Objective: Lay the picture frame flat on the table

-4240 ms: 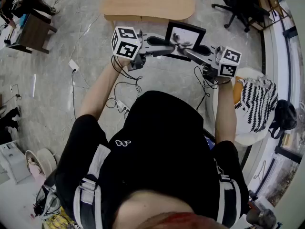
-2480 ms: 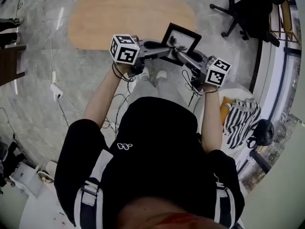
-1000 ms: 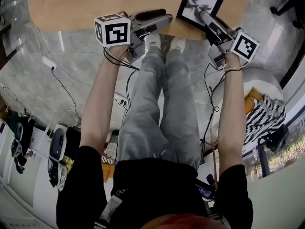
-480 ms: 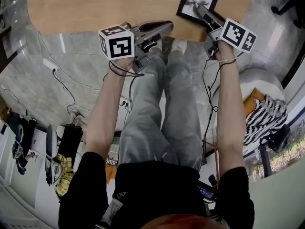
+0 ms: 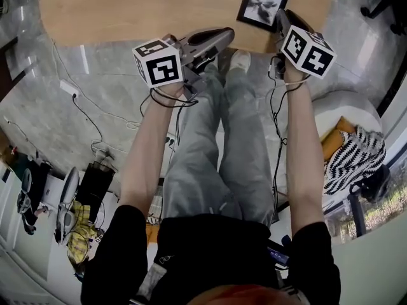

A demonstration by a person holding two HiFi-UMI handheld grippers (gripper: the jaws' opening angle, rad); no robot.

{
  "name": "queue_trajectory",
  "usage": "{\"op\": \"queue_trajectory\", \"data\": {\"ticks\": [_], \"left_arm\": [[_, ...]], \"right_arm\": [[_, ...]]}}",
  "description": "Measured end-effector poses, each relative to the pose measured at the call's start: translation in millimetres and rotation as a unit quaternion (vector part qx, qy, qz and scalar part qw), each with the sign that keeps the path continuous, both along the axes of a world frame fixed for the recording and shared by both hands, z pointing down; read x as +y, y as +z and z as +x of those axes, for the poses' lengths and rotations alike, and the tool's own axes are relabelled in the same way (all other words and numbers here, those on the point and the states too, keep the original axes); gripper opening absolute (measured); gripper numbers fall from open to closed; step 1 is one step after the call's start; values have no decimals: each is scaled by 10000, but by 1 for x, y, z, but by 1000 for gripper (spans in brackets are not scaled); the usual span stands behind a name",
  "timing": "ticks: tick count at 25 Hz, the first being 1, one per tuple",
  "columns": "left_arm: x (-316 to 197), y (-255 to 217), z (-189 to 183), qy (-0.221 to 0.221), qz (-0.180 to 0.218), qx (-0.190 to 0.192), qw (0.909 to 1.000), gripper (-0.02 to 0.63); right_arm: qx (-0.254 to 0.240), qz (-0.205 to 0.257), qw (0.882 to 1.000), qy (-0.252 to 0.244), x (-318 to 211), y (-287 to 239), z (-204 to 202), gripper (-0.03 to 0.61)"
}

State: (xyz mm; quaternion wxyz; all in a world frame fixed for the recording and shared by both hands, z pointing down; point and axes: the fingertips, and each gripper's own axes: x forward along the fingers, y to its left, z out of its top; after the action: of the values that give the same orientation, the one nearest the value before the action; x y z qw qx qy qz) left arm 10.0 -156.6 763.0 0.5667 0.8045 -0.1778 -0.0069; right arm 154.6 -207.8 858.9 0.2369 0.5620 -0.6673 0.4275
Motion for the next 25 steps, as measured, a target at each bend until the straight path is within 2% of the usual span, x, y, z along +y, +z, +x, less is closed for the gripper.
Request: {"op": "queue_trajectory", "data": {"ticks": [1,5,7,9,12,14,16,18,20,22,25], "left_arm": [[-3,-10,3,-68,178,29,9998,9],[-27,-76,12,-504,1036,112,9933,9],[-39,-135,10,-790,1476,241,9856,9],[-40,-196,6,-1037,1840,202,9772,9],[-46,-286,8,-1230,2524,98,9597,9],[-53,-348,8,-1419,3035,142,9421,9],[-52,-405,4,-1654,3487,-35,9225,9],[-49,-449,-3,-1822,3956,-606,8981,9],[-52,-481,-9,-1984,4383,-1341,8663,9],[-60,-502,-17,-2192,4593,-1900,8396,9],[-72,-521,-34,-2504,4670,-2296,8164,9]], "right_arm": [[-175,200,9996,66,1,-12,1,32],[-910,1131,9894,82,-2,-84,-7,18],[-1233,1549,9801,128,-2,-137,-14,14],[-1528,1808,9715,113,6,-196,-24,14],[-1508,2493,9565,121,-5,-294,-21,14],[-1358,3121,9400,228,-21,-362,-11,14],[-1262,3658,9217,258,-26,-431,-9,15],[-1256,4128,9019,183,-23,-496,-16,15],[-1211,4480,8858,16,-25,-550,-24,15],[-954,4670,8789,-176,-25,-587,-32,15],[-256,4720,8812,-118,-25,-610,-31,15]]}}
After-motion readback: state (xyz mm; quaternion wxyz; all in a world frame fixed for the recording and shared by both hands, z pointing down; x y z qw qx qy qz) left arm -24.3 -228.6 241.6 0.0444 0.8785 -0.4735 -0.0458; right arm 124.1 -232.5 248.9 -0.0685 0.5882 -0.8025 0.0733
